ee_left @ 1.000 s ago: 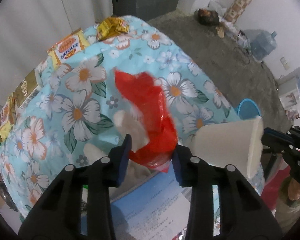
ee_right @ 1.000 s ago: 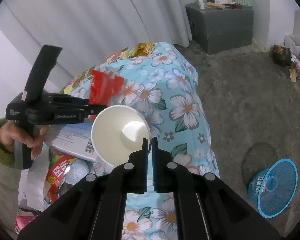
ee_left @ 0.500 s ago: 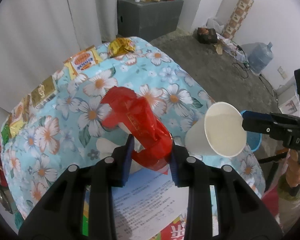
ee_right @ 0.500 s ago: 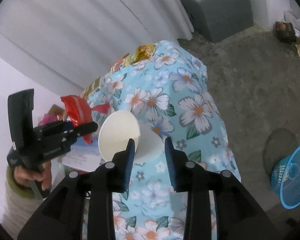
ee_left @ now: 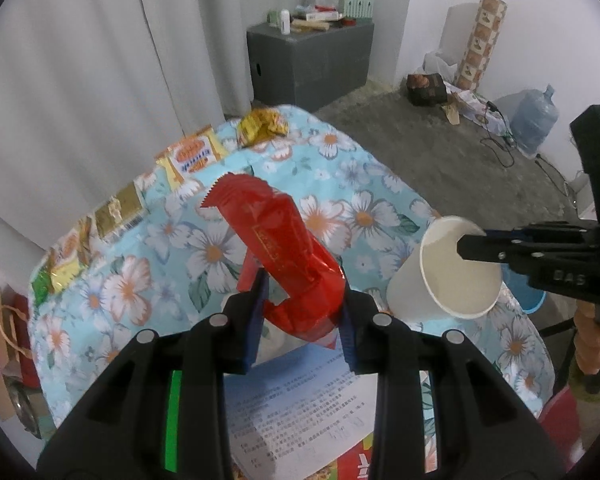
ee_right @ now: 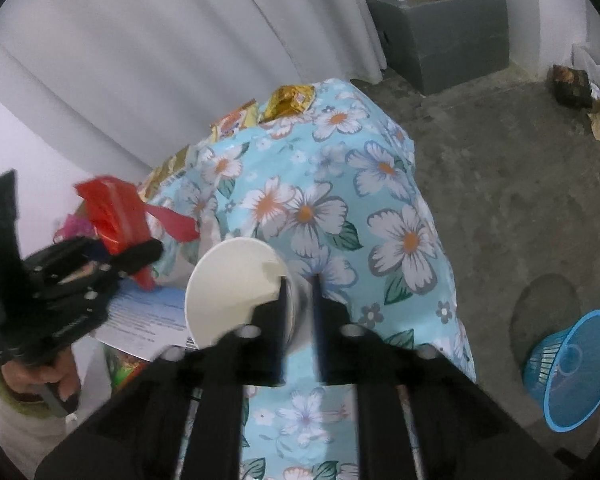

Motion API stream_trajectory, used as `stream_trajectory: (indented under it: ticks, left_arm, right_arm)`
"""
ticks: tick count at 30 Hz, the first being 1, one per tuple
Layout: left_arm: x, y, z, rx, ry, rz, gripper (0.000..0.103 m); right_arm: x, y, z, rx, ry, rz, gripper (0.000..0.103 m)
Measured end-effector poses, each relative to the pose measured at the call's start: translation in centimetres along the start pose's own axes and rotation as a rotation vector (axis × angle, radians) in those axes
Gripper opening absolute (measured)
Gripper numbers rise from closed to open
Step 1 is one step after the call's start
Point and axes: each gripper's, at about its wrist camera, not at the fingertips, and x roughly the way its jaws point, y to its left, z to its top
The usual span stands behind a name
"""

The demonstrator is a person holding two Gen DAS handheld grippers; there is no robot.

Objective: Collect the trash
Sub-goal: 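Carry the red packet and white cup with both grippers toward the blue wastebasket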

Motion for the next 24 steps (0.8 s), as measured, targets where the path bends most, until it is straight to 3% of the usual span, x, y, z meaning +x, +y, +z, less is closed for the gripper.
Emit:
stream_trajectory:
  ticks: [15,24]
  left_arm:
    - [-9.0,-4.0,-0.8,0.111,-0.197,0.117,0.030]
    - [-15.0,-8.4,-2.8,0.180,-0.297,0.126,0.030]
  right_arm:
    - [-7.4,1.9,-1.3,-0.074,-0.147,-0.014,0.004]
    - [-14.3,2.2,-4.0,-0.092,-0.256,-0.008,0.004]
